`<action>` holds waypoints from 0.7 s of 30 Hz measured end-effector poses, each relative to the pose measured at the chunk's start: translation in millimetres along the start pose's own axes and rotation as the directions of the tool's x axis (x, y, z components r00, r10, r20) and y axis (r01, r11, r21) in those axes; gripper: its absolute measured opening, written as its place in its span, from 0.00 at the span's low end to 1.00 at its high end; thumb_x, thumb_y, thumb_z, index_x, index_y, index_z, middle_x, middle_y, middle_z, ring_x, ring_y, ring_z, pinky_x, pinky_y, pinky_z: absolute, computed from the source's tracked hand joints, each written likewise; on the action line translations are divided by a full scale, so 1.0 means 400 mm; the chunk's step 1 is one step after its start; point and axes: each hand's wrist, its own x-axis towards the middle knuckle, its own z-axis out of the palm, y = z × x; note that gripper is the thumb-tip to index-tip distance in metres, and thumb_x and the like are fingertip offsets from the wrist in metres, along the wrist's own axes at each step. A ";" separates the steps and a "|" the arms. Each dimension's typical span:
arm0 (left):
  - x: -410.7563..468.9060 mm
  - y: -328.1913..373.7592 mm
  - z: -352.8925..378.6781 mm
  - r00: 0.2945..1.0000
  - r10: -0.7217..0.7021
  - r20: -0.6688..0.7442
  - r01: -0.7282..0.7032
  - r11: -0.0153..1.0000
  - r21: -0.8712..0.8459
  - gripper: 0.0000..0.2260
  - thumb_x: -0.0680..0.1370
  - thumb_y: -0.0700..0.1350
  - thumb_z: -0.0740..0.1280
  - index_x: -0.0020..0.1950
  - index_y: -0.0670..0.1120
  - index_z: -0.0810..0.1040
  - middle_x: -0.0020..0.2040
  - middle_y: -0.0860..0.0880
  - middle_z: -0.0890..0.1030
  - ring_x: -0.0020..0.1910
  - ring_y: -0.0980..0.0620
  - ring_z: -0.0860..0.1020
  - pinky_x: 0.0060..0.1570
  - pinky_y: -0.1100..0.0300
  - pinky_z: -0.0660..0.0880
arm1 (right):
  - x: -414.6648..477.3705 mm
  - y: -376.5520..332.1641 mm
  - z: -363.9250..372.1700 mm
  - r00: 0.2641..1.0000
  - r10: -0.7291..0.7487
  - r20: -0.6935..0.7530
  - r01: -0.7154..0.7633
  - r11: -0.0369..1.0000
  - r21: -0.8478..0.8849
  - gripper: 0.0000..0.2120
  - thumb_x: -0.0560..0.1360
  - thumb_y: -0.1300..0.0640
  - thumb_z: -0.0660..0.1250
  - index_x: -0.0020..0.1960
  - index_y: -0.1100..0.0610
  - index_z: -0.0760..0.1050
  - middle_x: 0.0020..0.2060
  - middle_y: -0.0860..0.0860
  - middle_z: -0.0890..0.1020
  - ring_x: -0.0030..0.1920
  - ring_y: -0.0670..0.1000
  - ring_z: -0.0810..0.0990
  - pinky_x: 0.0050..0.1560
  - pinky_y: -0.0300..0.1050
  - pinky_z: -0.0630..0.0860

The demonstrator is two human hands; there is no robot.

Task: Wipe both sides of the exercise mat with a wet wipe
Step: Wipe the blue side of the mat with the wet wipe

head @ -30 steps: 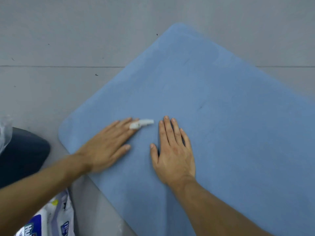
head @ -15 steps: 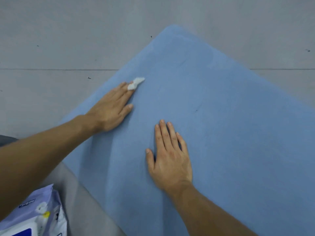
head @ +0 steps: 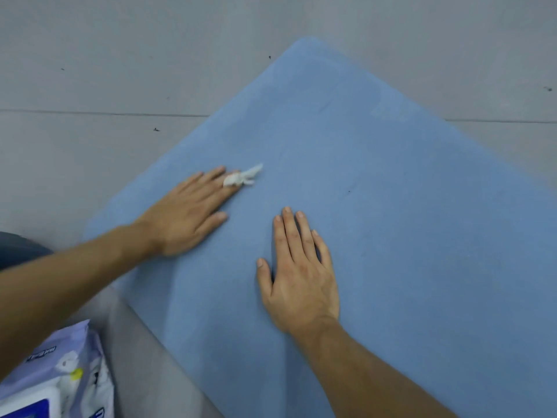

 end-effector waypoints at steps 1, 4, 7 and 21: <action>0.046 -0.024 -0.013 0.999 -0.032 -0.002 0.032 0.999 -0.001 0.30 0.85 0.62 0.43 0.85 0.51 0.49 0.85 0.50 0.53 0.84 0.50 0.48 0.81 0.52 0.46 | -0.001 0.000 -0.001 1.000 0.001 0.000 -0.001 1.000 0.000 0.35 0.81 0.43 0.53 0.84 0.57 0.56 0.84 0.52 0.55 0.84 0.50 0.49 0.81 0.53 0.52; 0.177 -0.076 -0.058 0.984 -0.180 -0.008 0.179 0.983 -0.042 0.34 0.82 0.64 0.43 0.85 0.49 0.50 0.85 0.48 0.54 0.84 0.47 0.49 0.81 0.49 0.46 | 0.000 0.000 -0.003 1.000 -0.004 0.013 0.004 1.000 0.001 0.35 0.82 0.43 0.52 0.84 0.57 0.55 0.84 0.51 0.53 0.84 0.50 0.47 0.81 0.52 0.51; 0.281 -0.121 -0.095 0.938 -0.347 -0.017 0.343 0.934 -0.099 0.33 0.84 0.61 0.46 0.85 0.46 0.51 0.84 0.45 0.55 0.82 0.41 0.53 0.81 0.45 0.50 | 0.000 0.000 -0.004 1.000 -0.005 0.025 0.005 1.000 -0.002 0.34 0.82 0.43 0.52 0.84 0.57 0.53 0.84 0.51 0.52 0.84 0.50 0.45 0.81 0.52 0.49; -0.140 0.143 0.025 0.990 0.141 -0.031 -0.141 0.990 -0.018 0.29 0.87 0.57 0.51 0.84 0.43 0.56 0.85 0.48 0.54 0.84 0.46 0.51 0.81 0.51 0.48 | 0.001 0.000 -0.003 1.000 -0.004 0.003 0.004 1.000 -0.003 0.35 0.82 0.43 0.54 0.84 0.58 0.54 0.84 0.51 0.53 0.84 0.50 0.47 0.81 0.53 0.52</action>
